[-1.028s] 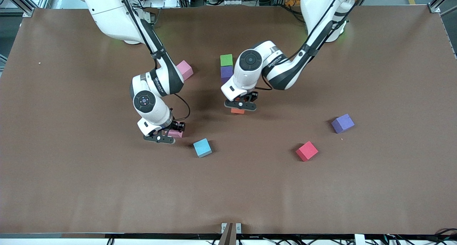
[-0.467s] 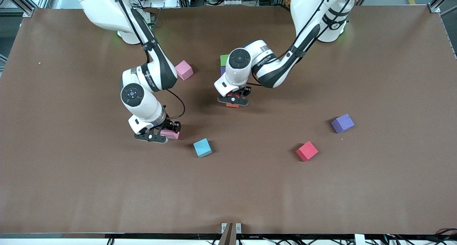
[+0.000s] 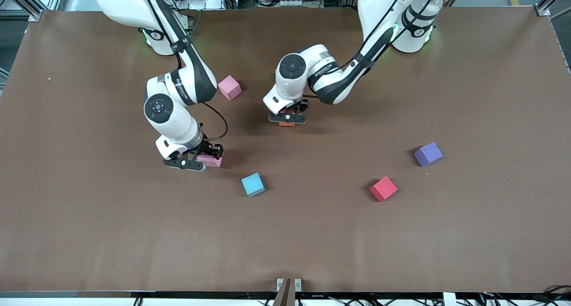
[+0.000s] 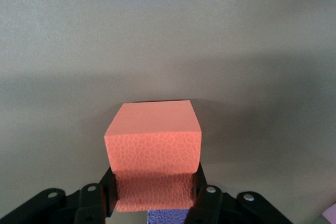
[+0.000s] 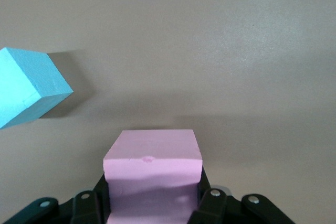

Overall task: Arrange blocks into number 1
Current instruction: 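Place the orange cube below the purple cube with the left gripper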

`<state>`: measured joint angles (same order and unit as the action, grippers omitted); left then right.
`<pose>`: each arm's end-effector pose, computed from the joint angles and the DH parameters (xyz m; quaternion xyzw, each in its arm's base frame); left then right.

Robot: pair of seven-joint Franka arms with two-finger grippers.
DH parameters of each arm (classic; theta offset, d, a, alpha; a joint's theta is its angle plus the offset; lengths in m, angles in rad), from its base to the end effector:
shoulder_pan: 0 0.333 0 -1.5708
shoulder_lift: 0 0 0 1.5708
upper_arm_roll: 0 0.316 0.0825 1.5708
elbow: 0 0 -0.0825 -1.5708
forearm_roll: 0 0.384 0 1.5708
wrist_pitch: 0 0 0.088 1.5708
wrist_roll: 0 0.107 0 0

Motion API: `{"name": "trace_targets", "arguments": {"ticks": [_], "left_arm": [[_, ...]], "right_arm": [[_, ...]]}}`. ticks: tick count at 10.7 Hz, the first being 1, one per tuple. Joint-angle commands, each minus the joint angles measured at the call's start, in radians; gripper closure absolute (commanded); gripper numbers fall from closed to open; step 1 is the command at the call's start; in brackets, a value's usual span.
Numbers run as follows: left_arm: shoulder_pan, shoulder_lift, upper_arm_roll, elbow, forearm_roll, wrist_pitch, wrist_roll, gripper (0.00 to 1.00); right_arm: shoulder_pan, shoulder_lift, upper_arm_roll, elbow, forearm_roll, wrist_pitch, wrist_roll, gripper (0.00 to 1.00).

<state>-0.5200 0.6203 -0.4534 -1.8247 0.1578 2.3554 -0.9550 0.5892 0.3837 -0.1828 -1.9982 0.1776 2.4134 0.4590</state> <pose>0.3810 -0.5213 0.2212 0.9967 -0.0302 -0.0665 0.0343 0.5591 0.2459 0.2730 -0.9959 0.0841 -0.0076 0.0326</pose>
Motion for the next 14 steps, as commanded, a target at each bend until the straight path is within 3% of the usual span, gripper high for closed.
{"name": "trace_targets", "arguments": {"ticks": [1, 14], "left_arm": [[0.005, -0.002, -0.014, -0.015, 0.005, -0.005, -0.037, 1.0], [-0.011, 0.029, -0.039, -0.008, 0.006, -0.001, -0.073, 1.0]], "right_arm": [[0.007, -0.048, 0.005, -0.056, 0.019, 0.012, -0.007, 0.44], [0.038, -0.08, 0.009, -0.079, 0.045, -0.002, 0.036, 0.45]]}}
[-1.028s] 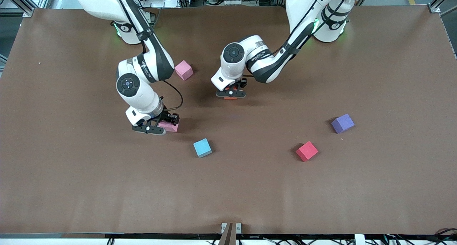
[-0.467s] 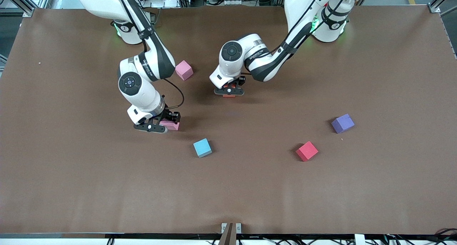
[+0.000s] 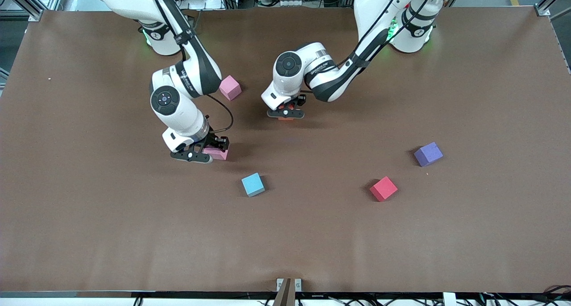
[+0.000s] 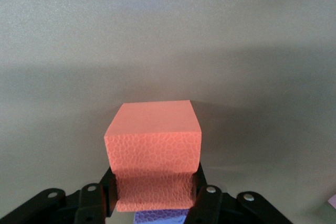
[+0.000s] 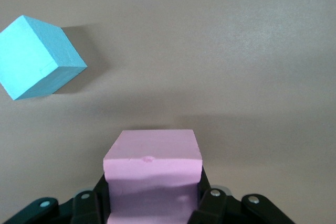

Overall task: Arrange blocks into number 1
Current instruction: 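Place the orange cube below the purple cube with the left gripper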

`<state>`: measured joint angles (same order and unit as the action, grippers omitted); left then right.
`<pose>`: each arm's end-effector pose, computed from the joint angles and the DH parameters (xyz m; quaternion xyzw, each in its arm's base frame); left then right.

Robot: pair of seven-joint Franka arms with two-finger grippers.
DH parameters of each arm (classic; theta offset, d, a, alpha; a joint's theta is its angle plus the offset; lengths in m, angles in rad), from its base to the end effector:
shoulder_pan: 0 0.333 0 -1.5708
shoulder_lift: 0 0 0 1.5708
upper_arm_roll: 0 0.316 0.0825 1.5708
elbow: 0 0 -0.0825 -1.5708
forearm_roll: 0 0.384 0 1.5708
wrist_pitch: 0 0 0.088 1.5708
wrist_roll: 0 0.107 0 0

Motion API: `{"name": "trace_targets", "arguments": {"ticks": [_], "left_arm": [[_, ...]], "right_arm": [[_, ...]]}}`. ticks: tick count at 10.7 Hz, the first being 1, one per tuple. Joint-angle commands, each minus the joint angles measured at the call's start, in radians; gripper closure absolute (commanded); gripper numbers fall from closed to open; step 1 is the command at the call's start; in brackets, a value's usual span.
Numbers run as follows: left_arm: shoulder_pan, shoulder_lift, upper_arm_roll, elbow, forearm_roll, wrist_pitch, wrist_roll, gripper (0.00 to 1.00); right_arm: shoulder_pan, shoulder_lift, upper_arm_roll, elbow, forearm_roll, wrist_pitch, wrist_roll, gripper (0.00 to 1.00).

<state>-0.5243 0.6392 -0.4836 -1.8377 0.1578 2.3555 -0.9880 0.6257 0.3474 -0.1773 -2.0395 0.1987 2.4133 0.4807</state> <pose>0.3592 -0.5300 0.2100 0.9956 -0.0291 -0.0840 0.0304 0.5385 0.2635 0.2773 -0.9957 0.0834 0.0010 0.0413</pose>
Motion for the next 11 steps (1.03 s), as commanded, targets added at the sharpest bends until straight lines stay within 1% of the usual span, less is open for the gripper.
{"name": "trace_targets", "arguments": {"ticks": [1, 4, 5, 7, 8, 9, 10, 11], "left_arm": [[-0.008, 0.013, -0.01, 0.005, 0.006, 0.001, -0.041, 1.0], [-0.01, 0.016, -0.012, 0.001, 0.006, 0.001, -0.058, 1.0], [-0.01, 0.016, -0.012, 0.001, 0.006, 0.001, -0.055, 0.76], [-0.01, 0.016, -0.012, -0.002, 0.006, -0.001, -0.058, 0.0], [-0.006, 0.008, -0.012, -0.002, 0.006, -0.004, -0.06, 0.0], [0.003, -0.021, -0.012, 0.001, 0.006, -0.013, -0.06, 0.0], [0.013, -0.068, -0.012, 0.001, 0.005, -0.04, -0.06, 0.0], [0.054, -0.12, -0.012, 0.005, 0.006, -0.079, -0.058, 0.0]], "right_arm": [[0.002, -0.045, 0.004, -0.042, 0.024, 0.0, 0.015, 0.44], [0.003, -0.047, 0.005, -0.045, 0.024, 0.0, 0.015, 0.44], [0.003, -0.047, 0.007, -0.045, 0.024, 0.0, 0.015, 0.45], [0.008, -0.047, 0.007, -0.047, 0.024, 0.0, 0.016, 0.45], [0.011, -0.047, 0.007, -0.047, 0.024, 0.0, 0.015, 0.45], [0.019, -0.047, 0.007, -0.047, 0.024, 0.0, 0.016, 0.44], [0.026, -0.047, 0.007, -0.045, 0.024, 0.0, 0.016, 0.44], [0.028, -0.047, 0.007, -0.044, 0.024, 0.001, 0.021, 0.45]]}}
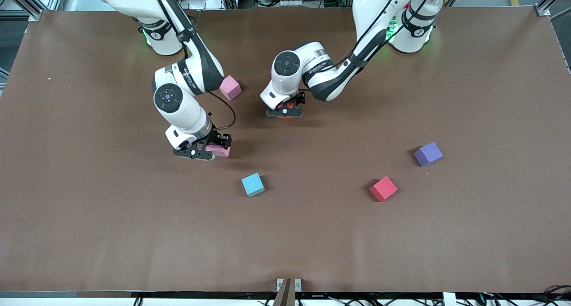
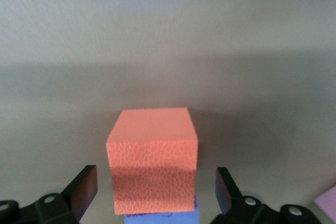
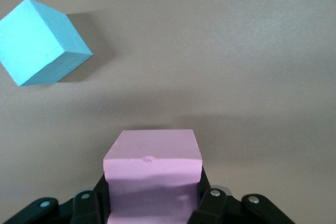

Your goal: Arrange blocks into number 1

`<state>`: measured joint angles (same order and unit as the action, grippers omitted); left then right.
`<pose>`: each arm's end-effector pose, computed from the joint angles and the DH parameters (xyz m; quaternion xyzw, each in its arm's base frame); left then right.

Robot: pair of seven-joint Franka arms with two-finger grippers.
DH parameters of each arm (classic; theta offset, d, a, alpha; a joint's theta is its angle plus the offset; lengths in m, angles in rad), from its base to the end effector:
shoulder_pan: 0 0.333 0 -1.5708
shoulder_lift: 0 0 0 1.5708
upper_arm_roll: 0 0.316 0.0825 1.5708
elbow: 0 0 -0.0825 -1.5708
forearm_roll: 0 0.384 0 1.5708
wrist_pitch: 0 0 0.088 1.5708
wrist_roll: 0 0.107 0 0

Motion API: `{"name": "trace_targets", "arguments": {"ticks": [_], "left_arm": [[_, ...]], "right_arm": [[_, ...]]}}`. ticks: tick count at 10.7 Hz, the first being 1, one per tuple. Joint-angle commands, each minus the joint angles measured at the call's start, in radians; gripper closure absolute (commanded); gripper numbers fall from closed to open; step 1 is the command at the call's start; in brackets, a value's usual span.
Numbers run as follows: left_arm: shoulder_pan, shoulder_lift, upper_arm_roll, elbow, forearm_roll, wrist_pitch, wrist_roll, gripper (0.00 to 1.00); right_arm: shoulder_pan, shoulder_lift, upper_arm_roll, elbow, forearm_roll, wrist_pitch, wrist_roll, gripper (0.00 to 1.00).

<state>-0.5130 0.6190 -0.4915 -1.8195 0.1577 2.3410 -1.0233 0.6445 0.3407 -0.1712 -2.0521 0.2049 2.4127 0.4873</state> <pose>0.3678 -0.5323 0.2288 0.9965 -0.0087 -0.0751 0.0369 0.5285 0.2748 0.2758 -0.9961 0.0772 0.0063 0.0427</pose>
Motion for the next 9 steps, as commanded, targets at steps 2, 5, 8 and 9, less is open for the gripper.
{"name": "trace_targets", "arguments": {"ticks": [2, 5, 8, 9], "left_arm": [[0.135, -0.204, -0.002, -0.014, 0.006, -0.126, -0.02, 0.0], [0.33, -0.292, -0.002, -0.014, 0.008, -0.18, 0.049, 0.0], [0.503, -0.302, 0.007, -0.006, 0.017, -0.18, 0.306, 0.0], [0.534, -0.291, 0.019, -0.004, 0.016, -0.18, 0.407, 0.0]], "right_arm": [[0.039, -0.039, 0.001, -0.026, 0.018, 0.006, 0.042, 0.45], [0.153, 0.026, -0.001, 0.08, 0.014, -0.001, 0.045, 0.44], [0.271, 0.141, -0.001, 0.205, 0.013, -0.001, 0.152, 0.44], [0.294, 0.174, -0.001, 0.236, 0.014, -0.001, 0.19, 0.44]]}}
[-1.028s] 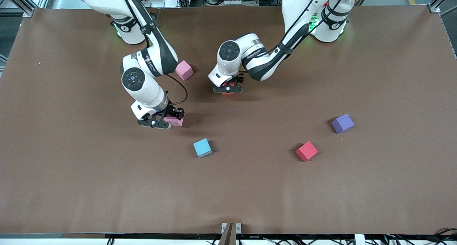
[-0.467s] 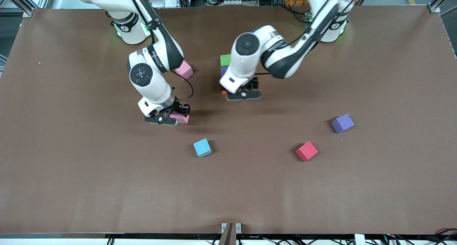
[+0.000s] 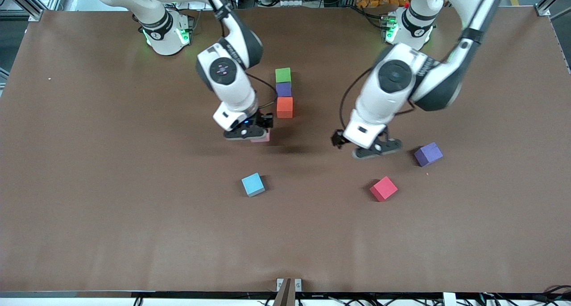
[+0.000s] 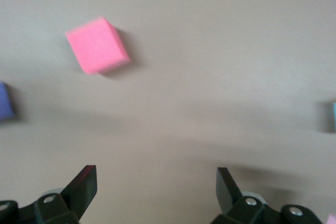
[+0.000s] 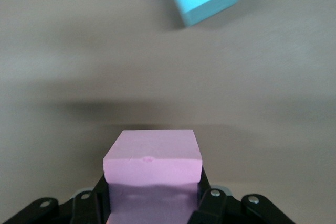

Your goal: Arrange blocks into number 1

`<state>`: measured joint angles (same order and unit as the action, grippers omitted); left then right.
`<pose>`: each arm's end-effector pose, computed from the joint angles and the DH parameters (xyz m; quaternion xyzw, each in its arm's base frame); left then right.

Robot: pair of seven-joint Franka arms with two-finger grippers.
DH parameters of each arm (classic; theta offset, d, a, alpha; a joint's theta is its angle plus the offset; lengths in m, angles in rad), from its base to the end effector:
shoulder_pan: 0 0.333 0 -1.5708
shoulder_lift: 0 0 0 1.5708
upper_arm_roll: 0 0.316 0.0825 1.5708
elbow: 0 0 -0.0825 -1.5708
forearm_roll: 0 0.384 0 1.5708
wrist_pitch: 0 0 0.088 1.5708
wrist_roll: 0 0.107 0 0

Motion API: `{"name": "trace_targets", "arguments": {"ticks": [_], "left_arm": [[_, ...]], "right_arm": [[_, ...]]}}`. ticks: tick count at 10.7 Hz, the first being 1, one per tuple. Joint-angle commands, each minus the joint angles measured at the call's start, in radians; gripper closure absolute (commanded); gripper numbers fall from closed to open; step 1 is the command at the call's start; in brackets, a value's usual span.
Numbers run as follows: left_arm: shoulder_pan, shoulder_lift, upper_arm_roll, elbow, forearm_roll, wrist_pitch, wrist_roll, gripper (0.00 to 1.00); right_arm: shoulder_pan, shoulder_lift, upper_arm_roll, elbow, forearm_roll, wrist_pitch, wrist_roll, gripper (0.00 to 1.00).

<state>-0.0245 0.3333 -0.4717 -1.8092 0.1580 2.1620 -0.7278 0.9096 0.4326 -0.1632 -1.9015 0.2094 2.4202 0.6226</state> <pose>0.5739 -0.2788 0.3817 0.9958 0.0868 0.0202 0.0233 0.4644 0.4391 0.2838 -0.9981 0.0046 -0.0122 0.0603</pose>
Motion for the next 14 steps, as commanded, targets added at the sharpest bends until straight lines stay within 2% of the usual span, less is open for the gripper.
{"name": "trace_targets", "arguments": {"ticks": [1, 4, 10, 14], "left_arm": [[0.049, 0.012, 0.043, -0.015, 0.009, -0.001, 0.184, 0.0], [0.038, 0.061, 0.088, -0.013, -0.002, -0.001, 0.209, 0.0], [0.028, 0.16, 0.128, 0.071, -0.035, 0.001, 0.232, 0.0], [0.02, 0.181, 0.169, 0.102, -0.095, 0.001, 0.252, 0.0]], "right_arm": [[0.05, 0.11, -0.009, 0.103, 0.01, -0.006, 0.072, 0.45], [0.089, 0.166, -0.009, 0.143, 0.011, -0.003, 0.123, 0.45], [0.12, 0.167, -0.002, 0.113, 0.007, -0.006, 0.123, 0.42], [0.129, 0.164, 0.002, 0.081, 0.002, 0.007, 0.123, 0.41]]}}
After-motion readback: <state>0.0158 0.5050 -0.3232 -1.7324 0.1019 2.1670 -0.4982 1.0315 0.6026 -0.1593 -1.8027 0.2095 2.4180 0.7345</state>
